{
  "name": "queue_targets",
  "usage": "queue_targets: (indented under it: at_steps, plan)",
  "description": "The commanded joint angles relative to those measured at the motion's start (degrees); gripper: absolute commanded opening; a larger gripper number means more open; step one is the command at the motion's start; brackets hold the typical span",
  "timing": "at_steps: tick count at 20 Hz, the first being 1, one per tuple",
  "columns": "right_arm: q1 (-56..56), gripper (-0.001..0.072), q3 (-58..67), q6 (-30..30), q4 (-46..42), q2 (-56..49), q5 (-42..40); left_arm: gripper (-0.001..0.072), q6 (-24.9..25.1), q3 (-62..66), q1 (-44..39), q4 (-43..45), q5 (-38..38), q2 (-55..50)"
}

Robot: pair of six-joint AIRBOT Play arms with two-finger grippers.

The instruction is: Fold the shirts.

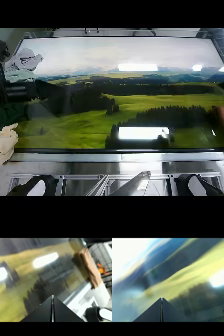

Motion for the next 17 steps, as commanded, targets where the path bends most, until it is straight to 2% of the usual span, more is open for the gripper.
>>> queue_targets:
  at_steps: [1,5,9,17]
  plan:
    - [22.4,0.0015,-7.0,0.2,-3.5,5.2,-3.3,0.0015,-3.3,-10.6,-3.2,2.0,0.3,8.7]
    - [35.8,0.0015,-18.3,1.0,-4.0,7.0,-10.8,0.0015,-6.3,-23.8,-10.7,2.0,4.8,17.4]
    - [36.5,0.0016,-18.6,1.2,-1.3,5.9,-10.3,0.0016,-9.0,-26.3,-13.6,1.8,5.0,21.3]
    - [36.5,0.0016,-18.6,1.2,-0.9,5.9,-10.3,0.0016,-12.4,-26.3,-13.5,1.9,4.5,24.9]
